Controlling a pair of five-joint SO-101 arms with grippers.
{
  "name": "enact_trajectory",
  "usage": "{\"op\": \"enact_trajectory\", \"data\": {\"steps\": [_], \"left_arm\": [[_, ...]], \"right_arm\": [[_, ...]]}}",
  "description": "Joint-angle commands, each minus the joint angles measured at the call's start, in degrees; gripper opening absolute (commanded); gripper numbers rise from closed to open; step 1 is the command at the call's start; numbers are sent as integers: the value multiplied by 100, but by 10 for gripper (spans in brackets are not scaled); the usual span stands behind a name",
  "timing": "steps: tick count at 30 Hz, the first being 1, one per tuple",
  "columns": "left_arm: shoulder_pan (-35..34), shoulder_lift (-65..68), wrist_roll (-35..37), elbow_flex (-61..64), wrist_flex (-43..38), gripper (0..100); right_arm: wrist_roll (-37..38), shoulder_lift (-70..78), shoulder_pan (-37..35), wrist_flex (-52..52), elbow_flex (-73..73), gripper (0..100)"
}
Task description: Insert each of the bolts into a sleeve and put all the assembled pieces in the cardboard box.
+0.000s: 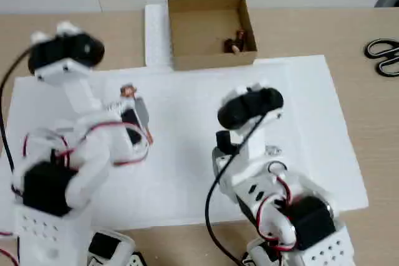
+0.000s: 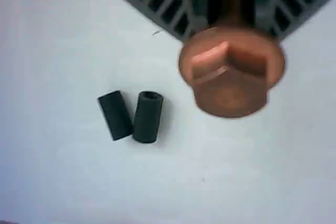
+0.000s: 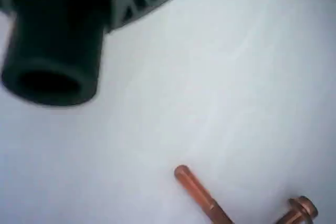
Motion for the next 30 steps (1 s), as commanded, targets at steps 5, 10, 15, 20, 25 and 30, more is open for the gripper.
{"op": "enact_trajectory", "data": {"steps": [5,10,15,20,25,30], "left_arm": [[44,-1952,-246,2273,-1204,5],[53,-2919,-325,3002,-1670,5],[53,-3332,-299,3099,-1749,5],[396,-3552,-35,3073,-1776,5],[668,-3833,62,3099,-2048,5],[686,-3895,62,3099,-2233,5]], "right_arm": [[211,-1077,-75,-321,782,4],[589,-1719,-233,-954,1424,4],[642,-2193,-831,-1499,1960,4],[668,-2404,-1182,-2044,2505,3],[1125,-2440,-1473,-2712,2936,3],[1134,-2440,-1727,-2826,3165,3]]}}
